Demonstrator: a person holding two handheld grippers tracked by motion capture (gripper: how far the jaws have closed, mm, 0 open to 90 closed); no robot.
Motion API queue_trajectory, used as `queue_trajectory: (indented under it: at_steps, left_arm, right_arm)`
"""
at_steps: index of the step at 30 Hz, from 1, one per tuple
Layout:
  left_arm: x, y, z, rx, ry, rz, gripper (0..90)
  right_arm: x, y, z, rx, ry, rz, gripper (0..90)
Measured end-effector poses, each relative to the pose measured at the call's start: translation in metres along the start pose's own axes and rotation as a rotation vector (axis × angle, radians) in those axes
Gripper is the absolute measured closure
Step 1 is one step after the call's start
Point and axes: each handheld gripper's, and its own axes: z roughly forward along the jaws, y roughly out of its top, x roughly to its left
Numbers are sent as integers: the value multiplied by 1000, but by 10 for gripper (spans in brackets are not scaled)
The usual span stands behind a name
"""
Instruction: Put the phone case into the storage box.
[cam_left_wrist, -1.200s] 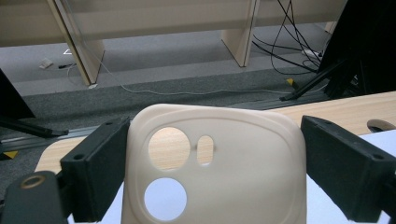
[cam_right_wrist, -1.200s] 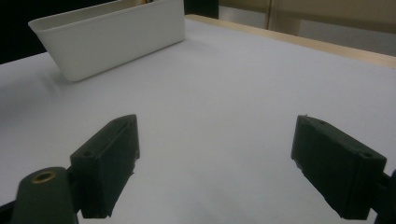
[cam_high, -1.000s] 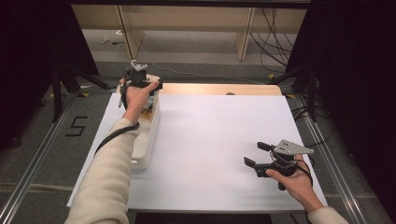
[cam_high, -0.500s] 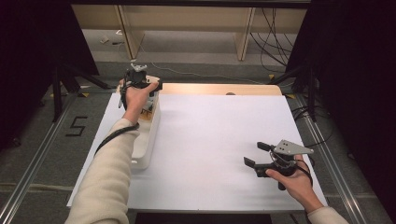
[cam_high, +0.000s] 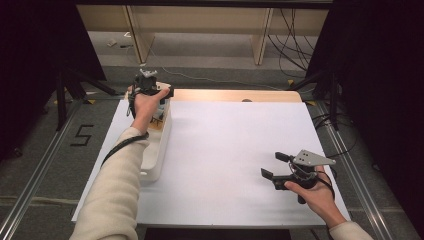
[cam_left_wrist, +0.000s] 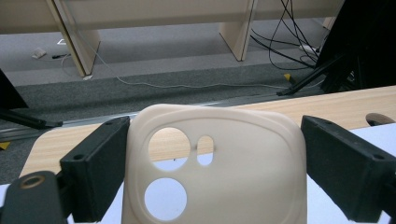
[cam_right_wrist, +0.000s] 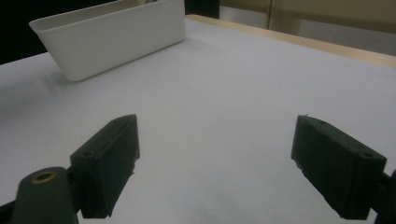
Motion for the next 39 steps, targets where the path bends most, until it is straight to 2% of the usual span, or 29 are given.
queue_trajectory:
  at_steps: [39]
  left_arm:
    - [5, -8, 5, 27, -4, -34, 108]
  right_arm:
    - [0, 0, 0, 3, 4, 0, 161]
